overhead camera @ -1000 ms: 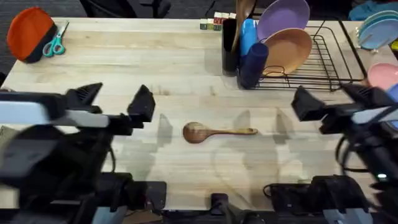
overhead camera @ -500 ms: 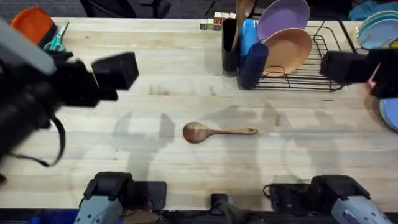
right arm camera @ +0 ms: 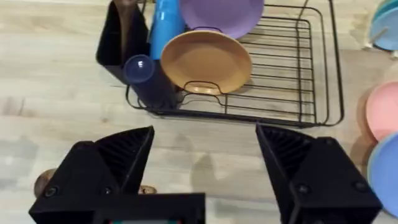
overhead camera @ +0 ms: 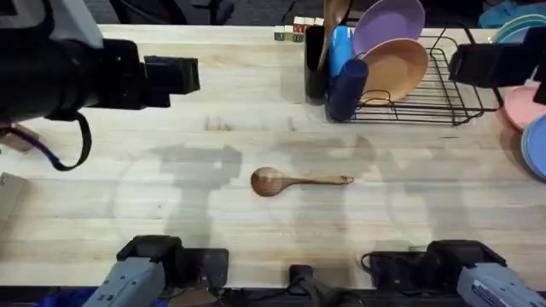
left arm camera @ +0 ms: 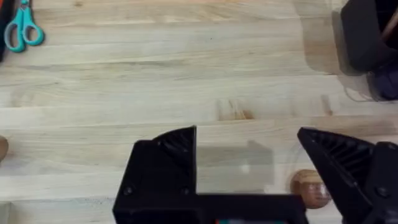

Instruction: Pick up the spoon on the table one by one and put them onto the rack

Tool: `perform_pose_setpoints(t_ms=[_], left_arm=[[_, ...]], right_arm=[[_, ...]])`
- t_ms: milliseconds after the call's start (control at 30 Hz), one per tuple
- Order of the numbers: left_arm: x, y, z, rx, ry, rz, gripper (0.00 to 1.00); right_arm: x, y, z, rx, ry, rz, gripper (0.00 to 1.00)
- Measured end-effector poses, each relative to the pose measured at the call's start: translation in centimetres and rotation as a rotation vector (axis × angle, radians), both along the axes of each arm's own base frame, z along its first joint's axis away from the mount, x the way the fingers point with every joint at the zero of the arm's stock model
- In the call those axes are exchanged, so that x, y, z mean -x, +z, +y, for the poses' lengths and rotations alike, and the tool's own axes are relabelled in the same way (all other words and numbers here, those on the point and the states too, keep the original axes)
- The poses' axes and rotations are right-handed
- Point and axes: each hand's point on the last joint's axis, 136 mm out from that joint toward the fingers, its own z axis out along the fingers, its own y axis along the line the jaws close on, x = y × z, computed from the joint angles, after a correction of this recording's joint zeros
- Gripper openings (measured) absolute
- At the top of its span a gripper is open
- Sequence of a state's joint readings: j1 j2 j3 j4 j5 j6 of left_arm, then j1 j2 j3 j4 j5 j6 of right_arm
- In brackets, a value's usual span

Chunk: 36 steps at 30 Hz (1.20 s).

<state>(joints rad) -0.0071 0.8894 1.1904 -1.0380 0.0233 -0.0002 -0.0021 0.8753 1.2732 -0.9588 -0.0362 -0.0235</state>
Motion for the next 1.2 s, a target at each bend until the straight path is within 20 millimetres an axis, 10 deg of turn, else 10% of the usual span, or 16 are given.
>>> perform_pose_setpoints(t_ms=[467, 767, 1200], left_arm=[[0.0, 0.0, -0.2, 0.007, -0.007, -0.001, 0.993], [0.0, 0.0, -0.2, 0.007, -0.007, -0.001, 0.993], [0.0, 0.0, -0.2, 0.007, -0.007, -0.001, 0.993]], right_arm=[[1.3, -3.1, 8.9, -0.003, 0.559, 0.127, 0.995], [6.7, -5.7, 14.7, 0.170, 1.037, 0.194, 0.995], [6.6, -7.6, 15.7, 0.348, 1.158, 0.215, 0.995]])
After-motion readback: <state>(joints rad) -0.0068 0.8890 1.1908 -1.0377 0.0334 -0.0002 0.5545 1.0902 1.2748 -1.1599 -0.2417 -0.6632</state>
